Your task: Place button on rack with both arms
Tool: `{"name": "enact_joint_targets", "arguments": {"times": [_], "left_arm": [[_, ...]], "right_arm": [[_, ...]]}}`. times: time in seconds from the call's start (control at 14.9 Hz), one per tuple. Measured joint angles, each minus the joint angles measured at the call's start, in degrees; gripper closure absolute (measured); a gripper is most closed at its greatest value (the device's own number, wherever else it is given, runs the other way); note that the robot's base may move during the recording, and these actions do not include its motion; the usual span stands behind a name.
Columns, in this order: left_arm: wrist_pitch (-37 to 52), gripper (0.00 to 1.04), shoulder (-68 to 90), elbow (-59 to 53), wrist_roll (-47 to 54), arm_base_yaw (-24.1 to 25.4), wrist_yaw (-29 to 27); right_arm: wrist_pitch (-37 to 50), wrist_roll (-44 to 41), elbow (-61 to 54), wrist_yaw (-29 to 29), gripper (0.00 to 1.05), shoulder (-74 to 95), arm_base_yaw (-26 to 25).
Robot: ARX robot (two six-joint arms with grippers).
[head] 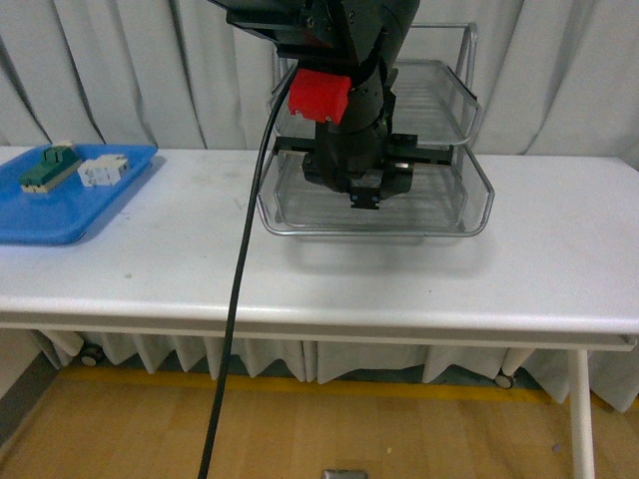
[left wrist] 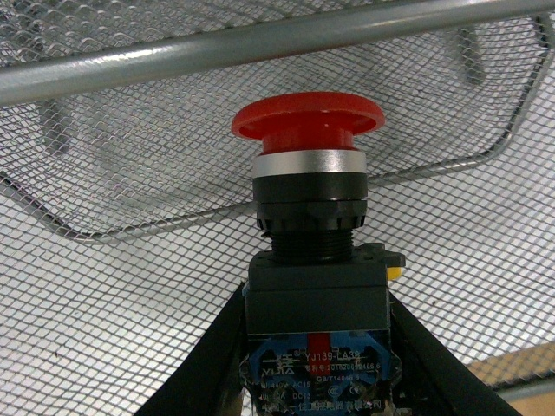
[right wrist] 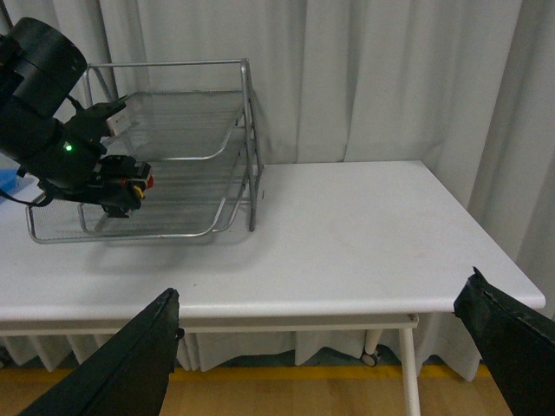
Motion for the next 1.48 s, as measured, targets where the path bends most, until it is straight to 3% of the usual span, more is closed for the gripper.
{"name": "enact_joint_targets", "arguments": {"times": [0.13, 0.27, 0.47, 0.81, 0.94, 1.21, 1.41, 1.48], "left_arm": [[-2.91, 0.65, 4.63, 6.82, -0.87, 0.50, 0.42], [-4.61, 0.41, 8.00, 12.11, -2.27, 0.94, 1.49], [-1.14, 0.07, 6.71, 10.75, -3.48, 0.70, 2.82], [5.55, 0.07, -5.64, -4.66, -1.88, 0.87, 3.48], [11.69, 0.07, -14.43, -15.23, -1.27, 1.55, 4.11], [32.41, 0.07, -39.60, -43.63, 3.26, 2.91, 5.68], [35.41, 0.07, -56.74, -60.39, 5.49, 5.14, 5.33], [45.75, 0.13, -60.54, -66.31, 7.17, 5.51, -0.66]], "right_arm": [[0.00, 0.00, 0.02, 0.00, 0.06, 0.00, 0.00], [0.00, -0.02, 0.02, 0.00, 0.06, 0.00, 0.00], [0.00, 0.00, 0.02, 0.00, 0.06, 0.00, 0.00], [0.00, 0.00, 0.02, 0.00, 0.06, 0.00, 0.00], [0.02, 0.00, 0.02, 0.00, 0.06, 0.00, 0.00], [0.00, 0.00, 0.02, 0.02, 0.06, 0.00, 0.00], [0.00, 0.00, 0.02, 0.00, 0.06, 0.00, 0.00], [0.02, 0.00, 0.02, 0.00, 0.06, 0.00, 0.00]]}}
